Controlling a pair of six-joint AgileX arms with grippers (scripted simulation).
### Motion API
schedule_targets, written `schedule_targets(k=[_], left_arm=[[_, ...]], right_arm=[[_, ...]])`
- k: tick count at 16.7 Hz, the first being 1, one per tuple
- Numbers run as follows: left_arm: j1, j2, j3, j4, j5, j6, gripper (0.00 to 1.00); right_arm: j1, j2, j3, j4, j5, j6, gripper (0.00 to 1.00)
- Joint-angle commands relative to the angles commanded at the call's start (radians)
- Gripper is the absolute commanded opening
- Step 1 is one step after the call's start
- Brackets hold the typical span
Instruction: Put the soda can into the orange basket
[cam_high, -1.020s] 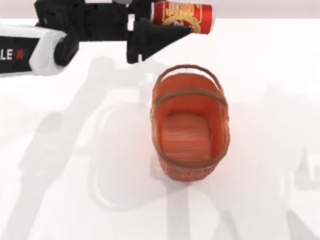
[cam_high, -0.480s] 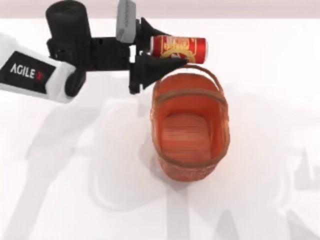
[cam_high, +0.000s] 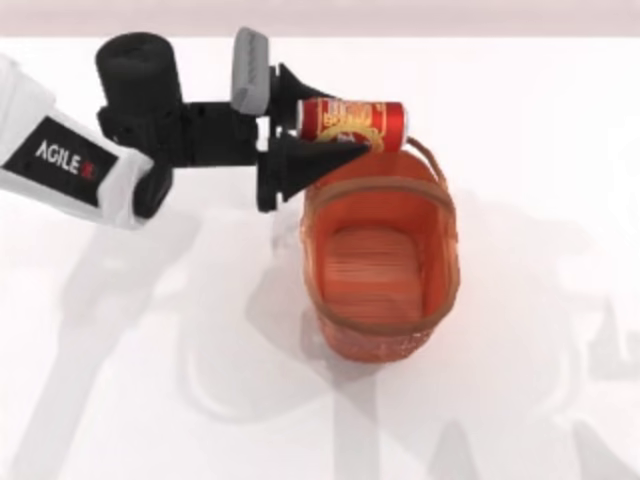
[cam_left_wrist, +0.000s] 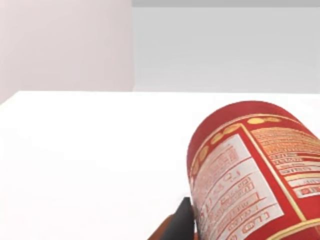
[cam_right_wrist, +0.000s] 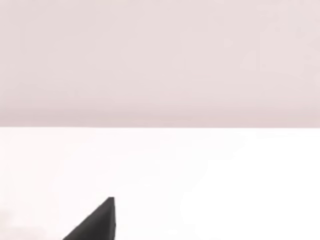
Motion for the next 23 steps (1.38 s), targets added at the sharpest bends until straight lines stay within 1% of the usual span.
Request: schedule_targets(k=[12, 13, 22, 23], left_arm=[[0.0, 0.0, 0.0, 0.0, 0.0, 0.0, 0.98], [0.0, 0.0, 0.0, 0.0, 0.0, 0.0, 1.0], [-0.004, -0.001, 0.001, 0.0, -0.001, 0.0, 1.0], [-0.001, -0.01, -0.003, -0.005, -0.007, -0.003, 1.0]], right_arm=[[0.0, 0.0, 0.0, 0.0, 0.0, 0.0, 1.0], [0.0, 0.0, 0.0, 0.0, 0.0, 0.0, 1.0], [0.0, 0.0, 0.0, 0.0, 0.0, 0.0, 1.0], [0.004, 0.01, 0.01, -0.009, -0.001, -0.005, 1.0]])
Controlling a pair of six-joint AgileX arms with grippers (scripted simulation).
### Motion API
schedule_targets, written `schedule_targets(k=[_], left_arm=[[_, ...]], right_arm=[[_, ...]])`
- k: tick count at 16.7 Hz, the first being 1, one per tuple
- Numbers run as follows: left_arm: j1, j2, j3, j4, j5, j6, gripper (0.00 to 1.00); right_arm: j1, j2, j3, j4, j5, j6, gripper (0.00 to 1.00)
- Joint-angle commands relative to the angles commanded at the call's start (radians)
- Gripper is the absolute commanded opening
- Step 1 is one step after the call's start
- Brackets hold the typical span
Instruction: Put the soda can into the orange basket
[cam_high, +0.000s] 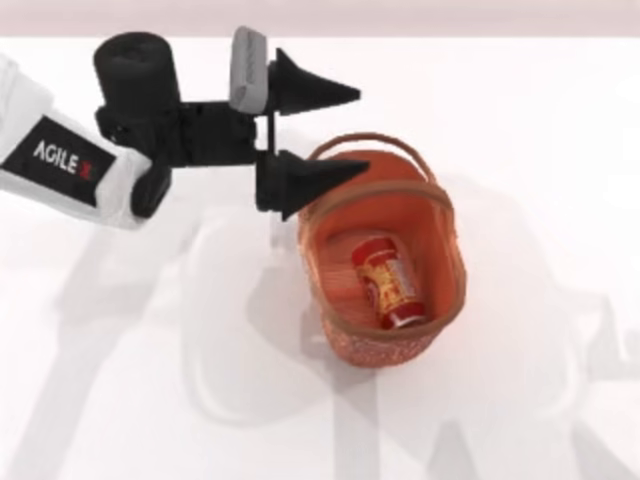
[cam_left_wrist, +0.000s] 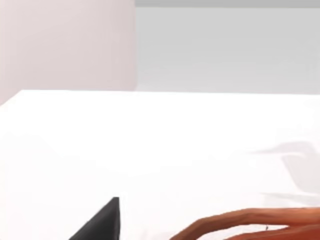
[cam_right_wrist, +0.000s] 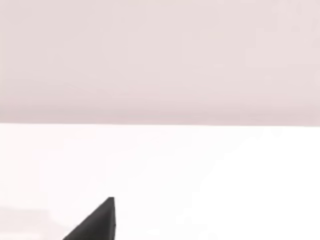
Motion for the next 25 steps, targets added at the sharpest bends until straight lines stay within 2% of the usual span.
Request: schedule_targets(k=[3, 7, 11, 19, 22, 25], left_arm=[[0.022, -0.086, -0.029, -0.038, -0.056, -0.026, 1.0], [0.078, -0.341, -0.11, -0.137, -0.199, -0.082, 1.0], [0.145, -0.717, -0.254, -0.284, -0.4, -0.135, 1.0], [0.26, -1.551, -0.716, -0.67, -0.866, -0.155, 1.0], [0.287, -1.81, -0.891, -0.796, -1.013, -0.128, 1.0], [0.307, -2.024, -1.042, -0.898, -1.134, -0.091, 1.0]], right_arm=[[0.036, 0.091, 0.091, -0.077, -0.005, -0.048, 1.0], [0.119, 0.353, 0.359, -0.277, -0.008, -0.17, 1.0], [0.227, 0.734, 0.759, -0.55, -0.006, -0.337, 1.0], [0.463, 1.615, 1.69, -1.156, 0.005, -0.707, 1.0], [0.54, 1.911, 2.001, -1.355, 0.007, -0.828, 1.0], [0.603, 2.146, 2.251, -1.515, 0.008, -0.924, 1.0]])
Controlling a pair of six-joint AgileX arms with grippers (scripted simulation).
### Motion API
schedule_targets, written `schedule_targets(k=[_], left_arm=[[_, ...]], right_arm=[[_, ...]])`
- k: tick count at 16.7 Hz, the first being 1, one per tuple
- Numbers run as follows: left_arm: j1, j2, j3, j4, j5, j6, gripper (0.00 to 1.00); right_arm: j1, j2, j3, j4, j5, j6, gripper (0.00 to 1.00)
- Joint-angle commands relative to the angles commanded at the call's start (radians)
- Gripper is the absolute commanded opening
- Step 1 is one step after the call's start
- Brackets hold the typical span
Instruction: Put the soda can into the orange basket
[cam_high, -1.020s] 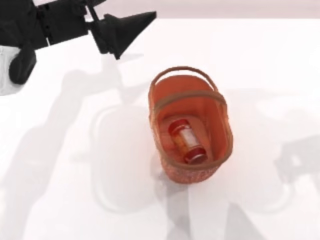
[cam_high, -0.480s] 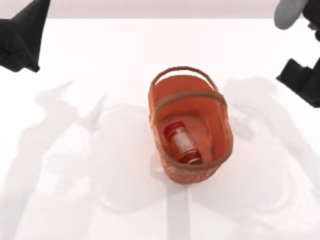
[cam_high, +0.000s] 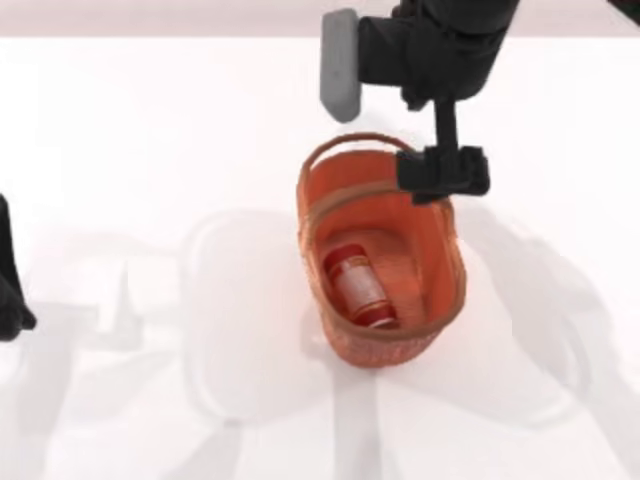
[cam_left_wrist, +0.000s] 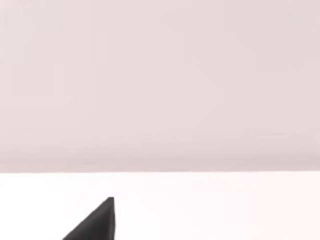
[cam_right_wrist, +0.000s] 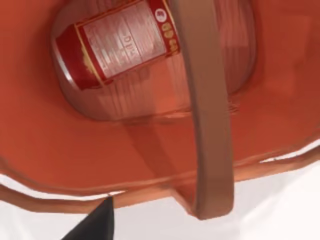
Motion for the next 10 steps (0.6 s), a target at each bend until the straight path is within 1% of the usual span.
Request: schedule_targets(k=[2, 4, 6, 10], left_arm=[[0.009, -0.109, -0.08, -0.051, -0.062, 0.023, 1.0], [0.014, -0.188, -0.139, -0.087, -0.106, 0.042, 1.0], [0.016, -0.222, -0.165, -0.102, -0.125, 0.051, 1.0], [0.016, -0.224, -0.167, -0.103, -0.126, 0.052, 1.0]], right_arm=[[0.031, 0.114, 0.121, -0.08, 0.0, -0.048, 1.0], [0.053, 0.19, 0.2, -0.135, -0.001, -0.08, 1.0], [0.063, 0.224, 0.236, -0.161, -0.001, -0.095, 1.0], [0.064, 0.226, 0.238, -0.162, -0.001, -0.096, 1.0]])
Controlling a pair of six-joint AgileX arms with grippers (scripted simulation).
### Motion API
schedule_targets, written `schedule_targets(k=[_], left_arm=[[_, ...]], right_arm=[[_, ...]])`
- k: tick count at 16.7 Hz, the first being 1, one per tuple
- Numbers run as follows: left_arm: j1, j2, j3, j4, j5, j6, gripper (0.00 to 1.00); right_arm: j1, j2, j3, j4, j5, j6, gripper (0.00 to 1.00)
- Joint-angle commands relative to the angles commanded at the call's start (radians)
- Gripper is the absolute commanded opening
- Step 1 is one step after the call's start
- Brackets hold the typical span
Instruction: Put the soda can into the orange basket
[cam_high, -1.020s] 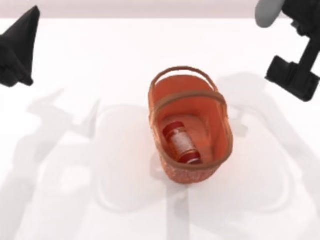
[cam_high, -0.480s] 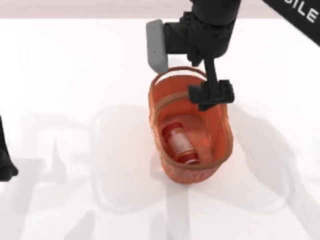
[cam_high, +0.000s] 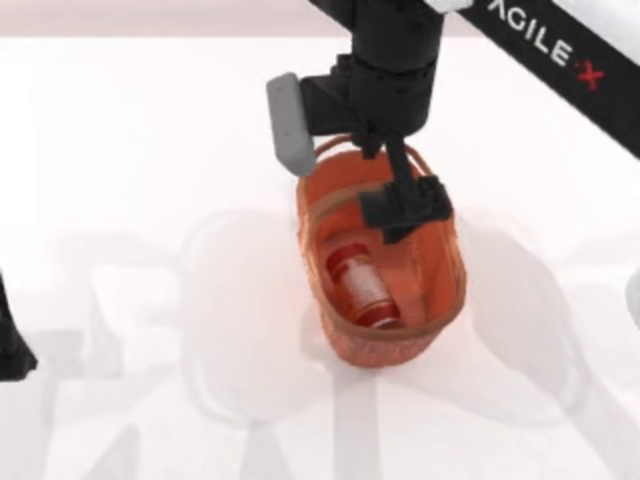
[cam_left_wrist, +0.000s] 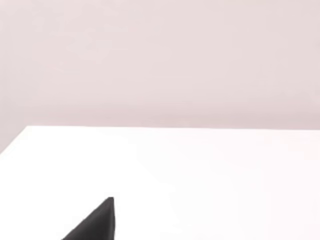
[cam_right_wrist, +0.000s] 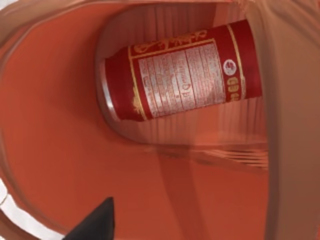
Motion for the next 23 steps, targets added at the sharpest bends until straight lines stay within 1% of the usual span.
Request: schedule_targets(k=[3, 8, 12, 23], left_arm=[[0.0, 0.0, 0.0, 0.0, 0.0, 0.0, 1.0], [0.0, 0.0, 0.0, 0.0, 0.0, 0.0, 1.0], [0.0, 0.0, 0.0, 0.0, 0.0, 0.0, 1.0], [0.0, 0.0, 0.0, 0.0, 0.0, 0.0, 1.0]], right_arm=[[-0.002, -0.006, -0.02, 0.016, 0.0, -0.001, 1.0], [0.0, -0.043, -0.154, 0.109, 0.0, 0.0, 1.0], [0.001, -0.047, -0.166, 0.119, -0.001, 0.0, 1.0], [0.001, -0.047, -0.166, 0.119, -0.001, 0.0, 0.17]])
